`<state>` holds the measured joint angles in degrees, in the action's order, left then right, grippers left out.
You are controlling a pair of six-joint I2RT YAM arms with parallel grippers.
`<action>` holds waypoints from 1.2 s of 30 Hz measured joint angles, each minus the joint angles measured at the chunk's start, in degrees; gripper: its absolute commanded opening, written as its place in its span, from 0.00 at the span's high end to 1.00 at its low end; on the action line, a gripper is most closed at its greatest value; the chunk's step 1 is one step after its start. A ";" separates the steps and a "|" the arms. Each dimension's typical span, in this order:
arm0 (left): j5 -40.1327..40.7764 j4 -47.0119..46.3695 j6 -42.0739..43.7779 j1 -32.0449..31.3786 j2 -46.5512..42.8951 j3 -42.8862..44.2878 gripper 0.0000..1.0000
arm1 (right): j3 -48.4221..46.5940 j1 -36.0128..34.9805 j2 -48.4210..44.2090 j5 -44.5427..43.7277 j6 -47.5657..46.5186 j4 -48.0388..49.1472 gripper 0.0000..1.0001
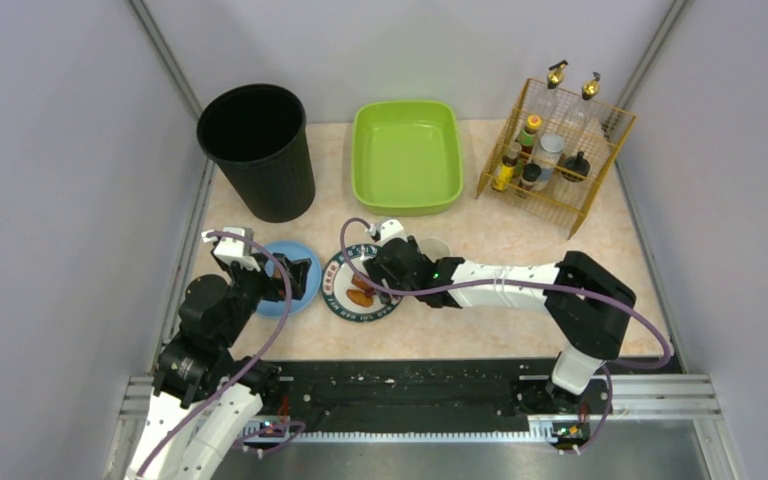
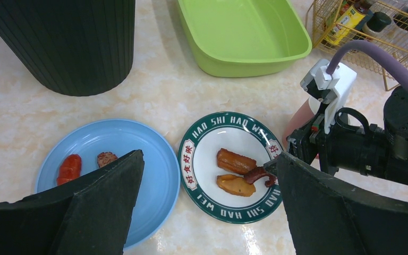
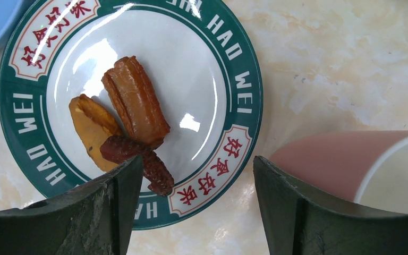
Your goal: Clear the kitchen counter
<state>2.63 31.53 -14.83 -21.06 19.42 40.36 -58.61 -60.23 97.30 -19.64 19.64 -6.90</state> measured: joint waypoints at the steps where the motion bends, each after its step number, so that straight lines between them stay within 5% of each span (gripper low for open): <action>1: 0.02 0.00 0.00 0.00 0.00 0.00 0.01 | 0.00 0.00 0.00 0.00 0.04 0.02 0.25; 36: 0.02 0.00 0.00 0.00 -0.02 0.00 0.01 | -4.24 -2.23 -11.13 -0.37 -1.75 -5.53 0.29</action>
<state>2.66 31.53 -14.83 -21.06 19.40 40.36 -62.85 -62.46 86.17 -20.01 17.89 -12.43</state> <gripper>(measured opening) 0.991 0.736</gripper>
